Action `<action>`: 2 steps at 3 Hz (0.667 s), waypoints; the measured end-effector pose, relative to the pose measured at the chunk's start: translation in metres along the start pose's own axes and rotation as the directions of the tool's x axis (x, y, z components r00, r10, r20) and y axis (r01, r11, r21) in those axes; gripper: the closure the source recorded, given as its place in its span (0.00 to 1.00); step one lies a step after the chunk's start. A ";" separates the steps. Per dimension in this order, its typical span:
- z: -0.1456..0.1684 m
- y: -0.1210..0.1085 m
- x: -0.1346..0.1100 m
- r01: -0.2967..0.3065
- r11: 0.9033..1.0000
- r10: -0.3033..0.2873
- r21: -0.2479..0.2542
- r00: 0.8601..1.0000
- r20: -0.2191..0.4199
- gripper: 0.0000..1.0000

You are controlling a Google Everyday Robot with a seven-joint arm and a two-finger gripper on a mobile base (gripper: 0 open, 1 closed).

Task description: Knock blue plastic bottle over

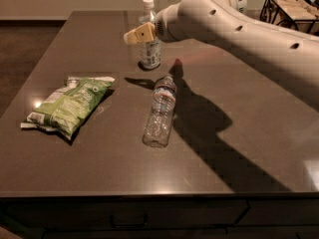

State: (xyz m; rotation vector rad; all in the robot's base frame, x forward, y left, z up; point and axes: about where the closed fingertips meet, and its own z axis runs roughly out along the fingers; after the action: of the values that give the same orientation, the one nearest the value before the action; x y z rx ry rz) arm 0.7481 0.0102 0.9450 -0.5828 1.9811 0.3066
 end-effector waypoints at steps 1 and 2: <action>0.014 0.001 -0.002 -0.020 1.000 0.020 -0.010 1.000 0.006 0.18; 0.022 0.003 -0.005 -0.029 0.999 0.029 -0.021 0.999 0.013 0.41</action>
Offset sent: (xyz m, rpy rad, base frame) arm 0.0251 0.0177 -0.0044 0.0563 0.0047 0.0088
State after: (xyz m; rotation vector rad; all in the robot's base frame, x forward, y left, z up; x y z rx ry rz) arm 0.7651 0.0235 0.9395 -0.5642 1.9769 0.3481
